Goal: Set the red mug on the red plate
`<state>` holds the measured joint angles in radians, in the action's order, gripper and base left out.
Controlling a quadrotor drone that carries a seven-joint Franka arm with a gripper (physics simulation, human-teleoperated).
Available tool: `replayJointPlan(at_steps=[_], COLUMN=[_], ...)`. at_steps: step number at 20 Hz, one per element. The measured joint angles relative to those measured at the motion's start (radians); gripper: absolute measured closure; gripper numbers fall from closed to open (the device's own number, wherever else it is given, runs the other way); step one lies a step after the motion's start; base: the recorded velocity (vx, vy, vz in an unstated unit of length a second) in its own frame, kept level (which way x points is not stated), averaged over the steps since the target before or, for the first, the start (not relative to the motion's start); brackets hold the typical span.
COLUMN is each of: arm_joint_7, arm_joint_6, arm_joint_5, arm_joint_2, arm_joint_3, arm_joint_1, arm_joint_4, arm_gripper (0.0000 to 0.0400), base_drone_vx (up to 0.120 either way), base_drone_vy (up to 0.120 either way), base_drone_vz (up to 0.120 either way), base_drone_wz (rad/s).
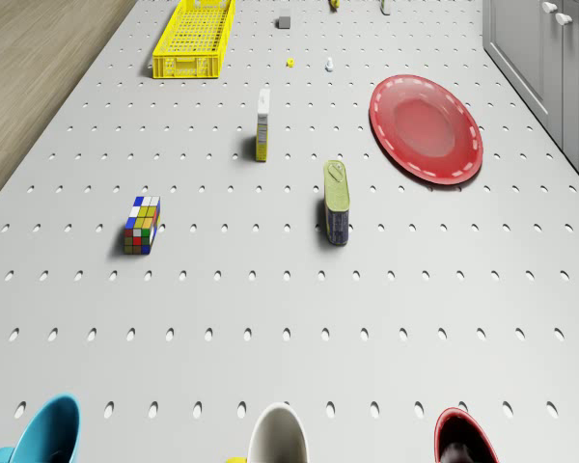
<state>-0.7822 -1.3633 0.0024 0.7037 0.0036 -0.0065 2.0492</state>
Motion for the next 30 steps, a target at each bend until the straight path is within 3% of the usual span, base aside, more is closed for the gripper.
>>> replayJointPlan(at_steps=[10, 30], arm_joint_7=[0.001, 0.000], arm_joint_6=[-0.001, -0.015], arm_joint_5=[0.000, -0.011], arm_joint_2=[0.000, 0.010], arm_joint_3=[0.001, 0.010], arm_joint_1=[-0.001, -0.005], arm_joint_4=[-0.006, 0.003], arm_gripper=[0.0000, 0.0000], base_drone_vx=[0.116, 0.000], base_drone_vy=[-0.120, -0.120], base_drone_vz=[0.000, 0.000], base_drone_wz=[0.000, 0.000])
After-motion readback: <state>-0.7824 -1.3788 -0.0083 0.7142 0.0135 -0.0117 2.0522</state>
